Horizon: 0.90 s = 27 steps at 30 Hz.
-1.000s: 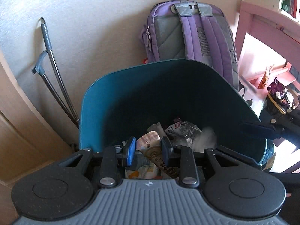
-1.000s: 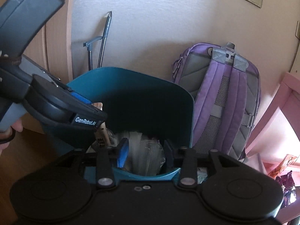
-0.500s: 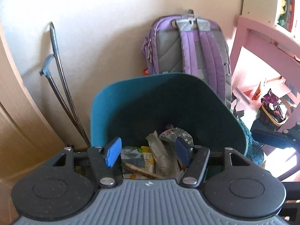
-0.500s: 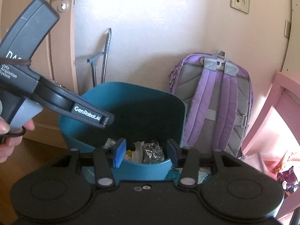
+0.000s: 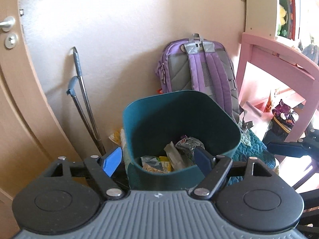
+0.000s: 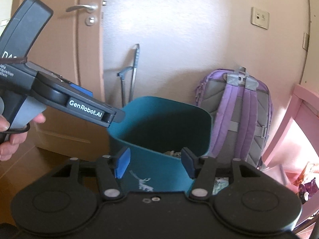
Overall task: Collect trash
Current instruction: 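Withdraw both open tools from the bin and lower toward the floor trash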
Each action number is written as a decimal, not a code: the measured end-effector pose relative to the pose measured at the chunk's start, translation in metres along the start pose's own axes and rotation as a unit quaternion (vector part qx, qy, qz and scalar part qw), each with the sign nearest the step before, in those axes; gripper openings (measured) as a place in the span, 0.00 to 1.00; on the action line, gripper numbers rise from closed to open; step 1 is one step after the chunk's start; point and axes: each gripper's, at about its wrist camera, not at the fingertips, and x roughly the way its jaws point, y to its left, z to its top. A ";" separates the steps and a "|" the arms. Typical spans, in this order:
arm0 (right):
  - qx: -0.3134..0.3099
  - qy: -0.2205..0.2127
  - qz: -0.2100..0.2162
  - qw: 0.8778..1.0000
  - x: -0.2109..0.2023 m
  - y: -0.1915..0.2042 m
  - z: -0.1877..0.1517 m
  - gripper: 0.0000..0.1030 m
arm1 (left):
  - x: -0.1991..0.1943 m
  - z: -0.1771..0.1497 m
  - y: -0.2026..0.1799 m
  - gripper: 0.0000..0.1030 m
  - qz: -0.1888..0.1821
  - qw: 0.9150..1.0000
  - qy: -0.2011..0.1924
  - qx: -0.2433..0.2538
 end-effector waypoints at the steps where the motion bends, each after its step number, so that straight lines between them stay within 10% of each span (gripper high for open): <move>1: -0.003 -0.001 0.003 1.000 -0.003 0.004 -0.001 0.55 | -0.005 -0.003 0.002 0.77 0.002 1.000 -0.002 0.001; 16: -0.014 0.018 0.057 0.998 -0.022 0.050 -0.044 0.57 | -0.064 -0.072 0.047 0.81 -0.010 0.999 -0.020 -0.023; 27: -0.002 0.090 0.091 0.992 0.021 0.073 -0.120 0.57 | -0.031 -0.173 0.087 0.82 -0.028 0.997 0.033 -0.063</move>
